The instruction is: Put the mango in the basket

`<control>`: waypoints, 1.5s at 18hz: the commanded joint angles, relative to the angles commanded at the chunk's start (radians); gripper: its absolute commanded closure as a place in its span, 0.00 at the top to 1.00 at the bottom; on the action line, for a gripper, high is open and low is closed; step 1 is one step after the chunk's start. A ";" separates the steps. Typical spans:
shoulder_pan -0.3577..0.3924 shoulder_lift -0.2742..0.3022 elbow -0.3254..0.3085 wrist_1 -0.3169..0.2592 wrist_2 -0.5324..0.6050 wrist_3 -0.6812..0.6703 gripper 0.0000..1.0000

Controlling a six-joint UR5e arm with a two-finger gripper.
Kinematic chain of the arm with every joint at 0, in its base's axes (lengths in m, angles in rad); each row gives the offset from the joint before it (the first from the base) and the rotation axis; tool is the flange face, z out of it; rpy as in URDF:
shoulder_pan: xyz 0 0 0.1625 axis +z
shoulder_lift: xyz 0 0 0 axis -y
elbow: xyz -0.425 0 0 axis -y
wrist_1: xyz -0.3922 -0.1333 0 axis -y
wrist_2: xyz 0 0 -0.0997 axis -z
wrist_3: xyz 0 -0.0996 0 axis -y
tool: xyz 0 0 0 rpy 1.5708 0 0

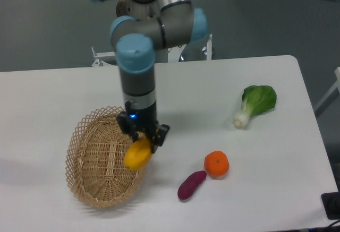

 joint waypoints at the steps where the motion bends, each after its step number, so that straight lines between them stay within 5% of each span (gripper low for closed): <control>1: -0.014 -0.008 0.000 0.000 0.000 0.000 0.51; 13: -0.108 -0.077 -0.002 -0.003 0.011 0.006 0.54; 16: -0.108 -0.078 0.009 0.000 0.014 0.005 0.85; 19: -0.106 -0.075 0.012 0.000 0.034 0.005 0.99; 23: -0.091 -0.063 0.009 -0.002 0.098 0.040 1.00; 27: 0.006 -0.011 0.038 -0.009 0.089 0.097 0.99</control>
